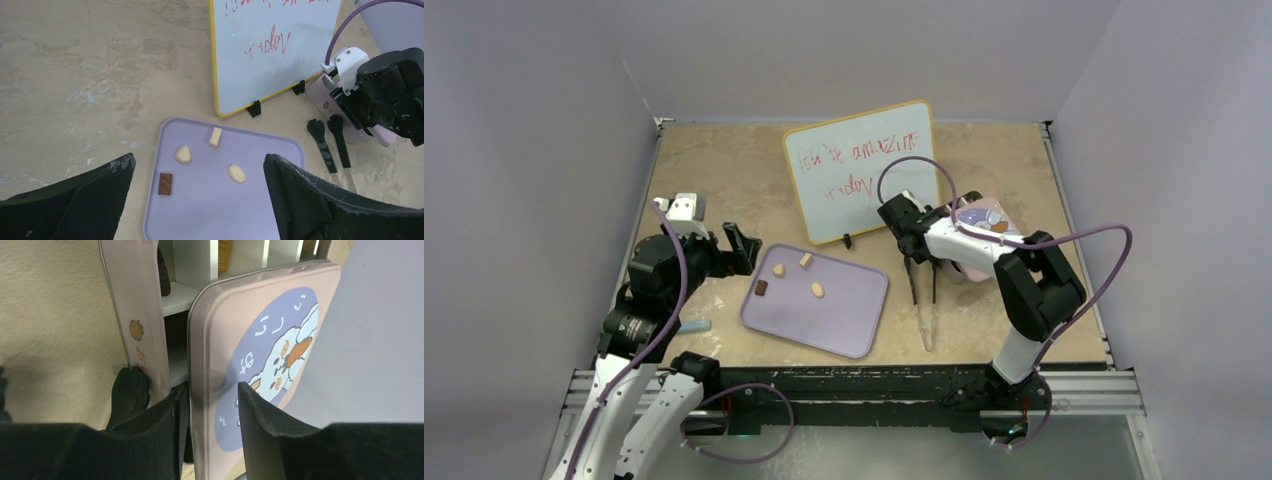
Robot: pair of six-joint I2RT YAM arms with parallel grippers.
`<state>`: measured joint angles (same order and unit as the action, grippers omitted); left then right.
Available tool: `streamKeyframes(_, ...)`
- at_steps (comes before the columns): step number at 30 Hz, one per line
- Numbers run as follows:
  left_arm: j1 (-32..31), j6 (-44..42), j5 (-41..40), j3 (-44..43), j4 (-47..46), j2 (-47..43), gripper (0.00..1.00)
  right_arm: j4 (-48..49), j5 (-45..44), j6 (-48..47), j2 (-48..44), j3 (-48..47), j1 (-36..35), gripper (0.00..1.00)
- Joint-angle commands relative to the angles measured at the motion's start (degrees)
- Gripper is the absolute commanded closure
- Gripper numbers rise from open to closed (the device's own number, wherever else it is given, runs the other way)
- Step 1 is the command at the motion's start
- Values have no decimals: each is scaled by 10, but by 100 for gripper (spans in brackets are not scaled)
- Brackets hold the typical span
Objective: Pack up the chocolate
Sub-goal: Close the box lid on the packing box.
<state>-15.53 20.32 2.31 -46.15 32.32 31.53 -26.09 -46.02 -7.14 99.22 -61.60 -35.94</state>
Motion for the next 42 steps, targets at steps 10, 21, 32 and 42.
streamKeyframes(10,-4,-9,-12,-4,-9,2,1,-46,82,36,-43,-56,-3,52)
streamKeyframes(21,-4,-1,-10,-7,-9,14,0,-107,77,136,-59,-114,8,46)
streamKeyframes(32,-4,10,72,-25,-17,72,3,-63,153,365,-213,-64,191,26)
streamKeyframes(42,-4,13,118,-32,-4,102,8,-77,132,603,-312,-5,320,9)
